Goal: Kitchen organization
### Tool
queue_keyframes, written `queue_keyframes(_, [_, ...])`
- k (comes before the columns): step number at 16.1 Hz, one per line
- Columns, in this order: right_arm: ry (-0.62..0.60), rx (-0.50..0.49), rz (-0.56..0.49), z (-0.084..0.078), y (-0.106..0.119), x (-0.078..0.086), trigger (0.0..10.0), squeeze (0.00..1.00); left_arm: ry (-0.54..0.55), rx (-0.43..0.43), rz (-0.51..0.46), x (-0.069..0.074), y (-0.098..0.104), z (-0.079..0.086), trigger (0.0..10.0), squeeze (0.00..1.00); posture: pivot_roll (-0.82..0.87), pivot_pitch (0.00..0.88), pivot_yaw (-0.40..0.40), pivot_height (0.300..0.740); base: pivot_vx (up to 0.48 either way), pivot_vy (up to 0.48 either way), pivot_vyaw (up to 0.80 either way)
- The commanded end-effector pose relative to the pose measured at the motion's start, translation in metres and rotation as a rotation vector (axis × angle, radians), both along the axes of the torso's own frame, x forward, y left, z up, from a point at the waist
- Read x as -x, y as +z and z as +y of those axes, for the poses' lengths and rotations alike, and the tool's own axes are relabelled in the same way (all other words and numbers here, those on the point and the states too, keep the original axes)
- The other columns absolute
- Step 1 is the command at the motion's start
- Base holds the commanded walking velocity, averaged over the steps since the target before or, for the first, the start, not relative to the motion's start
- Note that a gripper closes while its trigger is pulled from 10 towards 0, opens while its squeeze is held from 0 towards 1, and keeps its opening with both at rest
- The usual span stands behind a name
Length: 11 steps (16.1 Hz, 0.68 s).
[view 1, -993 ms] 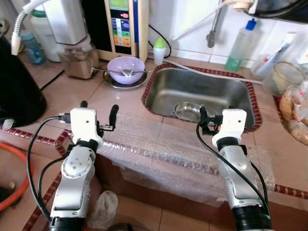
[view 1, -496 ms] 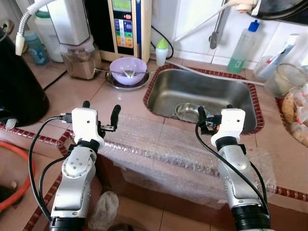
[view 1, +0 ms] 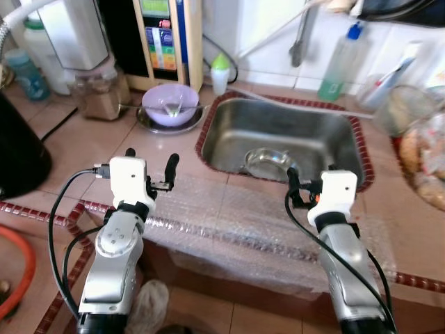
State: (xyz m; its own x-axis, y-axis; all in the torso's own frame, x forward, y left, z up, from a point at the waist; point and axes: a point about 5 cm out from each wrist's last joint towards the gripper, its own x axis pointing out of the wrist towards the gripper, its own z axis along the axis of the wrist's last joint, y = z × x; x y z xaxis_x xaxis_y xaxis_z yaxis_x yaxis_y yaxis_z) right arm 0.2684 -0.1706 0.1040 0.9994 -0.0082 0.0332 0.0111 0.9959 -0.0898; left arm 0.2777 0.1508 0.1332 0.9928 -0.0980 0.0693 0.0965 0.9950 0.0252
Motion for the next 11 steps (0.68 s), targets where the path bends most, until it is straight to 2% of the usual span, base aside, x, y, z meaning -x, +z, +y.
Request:
queue_keyframes(1, [0.002, -0.005, -0.003, -0.001, 0.004, 0.004, 10.0, 0.00, 0.025, 0.006, 0.007, -0.004, 0.002, 0.003, 10.0, 0.00, -0.05, 0.039, 0.038, 0.740, 0.000, 0.000, 0.00])
queue_keyframes(5, [-0.020, -0.009, 0.025, -0.004, 0.003, 0.021, 10.0, 0.00, 0.058, 0.025, 0.007, -0.024, 0.010, 0.008, 10.0, 0.00, -0.08, 0.090, 0.061, 0.740, 0.000, 0.000, 0.00])
queue_keyframes(6, [-0.016, -0.012, 0.034, -0.003, 0.004, 0.028, 10.0, 0.00, 0.097, 0.052, 0.020, -0.037, 0.014, 0.012, 10.0, 0.00, -0.09, 0.116, 0.070, 0.740, 0.000, 0.000, 0.00])
queue_keyframes(7, [-0.016, -0.012, 0.039, -0.003, 0.004, 0.030, 10.0, 0.00, 0.112, 0.057, 0.022, -0.042, 0.015, 0.013, 10.0, 0.00, -0.10, 0.124, 0.071, 0.740, 0.000, 0.000, 0.00])
queue_keyframes(9, [-0.029, -0.011, 0.059, -0.005, 0.004, 0.039, 10.0, 0.00, 0.174, 0.093, 0.053, -0.060, 0.019, 0.020, 10.0, 0.00, -0.12, 0.157, 0.074, 0.740, 0.000, 0.000, 0.00])
queue_keyframes(11, [-0.039, -0.001, 0.088, -0.010, 0.008, 0.055, 10.0, 0.00, 0.238, 0.118, 0.097, -0.081, 0.022, 0.030, 10.0, 0.00, -0.17, 0.209, 0.070, 0.740, 0.000, 0.000, 0.00])
